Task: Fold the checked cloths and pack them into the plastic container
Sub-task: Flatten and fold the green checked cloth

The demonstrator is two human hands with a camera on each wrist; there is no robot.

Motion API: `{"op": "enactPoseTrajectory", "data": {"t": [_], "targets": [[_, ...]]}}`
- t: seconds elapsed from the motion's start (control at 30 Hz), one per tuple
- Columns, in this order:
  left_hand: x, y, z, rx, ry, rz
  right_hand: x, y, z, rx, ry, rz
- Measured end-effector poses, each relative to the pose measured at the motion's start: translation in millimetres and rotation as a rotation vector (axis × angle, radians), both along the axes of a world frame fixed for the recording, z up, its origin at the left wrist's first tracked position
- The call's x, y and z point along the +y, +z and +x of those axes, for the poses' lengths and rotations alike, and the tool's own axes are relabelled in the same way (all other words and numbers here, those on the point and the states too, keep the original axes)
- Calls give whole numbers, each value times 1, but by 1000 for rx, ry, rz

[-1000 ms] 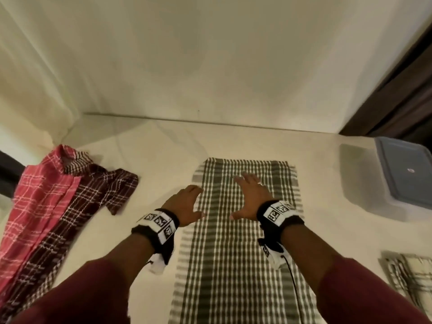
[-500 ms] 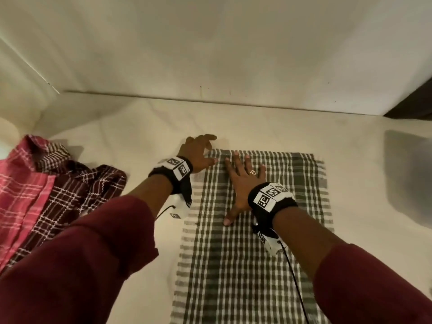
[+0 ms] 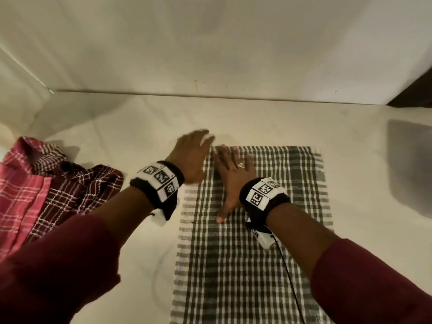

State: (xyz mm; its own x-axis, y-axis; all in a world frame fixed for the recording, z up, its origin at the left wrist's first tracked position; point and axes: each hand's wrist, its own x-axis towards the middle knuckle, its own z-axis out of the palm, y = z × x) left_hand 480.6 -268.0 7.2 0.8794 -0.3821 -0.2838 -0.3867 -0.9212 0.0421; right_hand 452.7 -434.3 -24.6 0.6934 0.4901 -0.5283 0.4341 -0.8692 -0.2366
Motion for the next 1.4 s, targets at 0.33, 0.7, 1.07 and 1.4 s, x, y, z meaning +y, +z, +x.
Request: {"op": "enactPoseTrajectory", "data": {"t": [0.33,0.7,1.07,1.4], "targets": [[-14,-41,-29,456,33,127,-31,-13,-3,-5,30,-9],[-16,10,-42,432,53,118,-160,29,-68,47,-290,-127],[-2,-15,-215,503,50,166,22,-5,-194,58,62,39],[-1,-6,-218,483,40,199,-129,15,-240,96,-417,-54]]}}
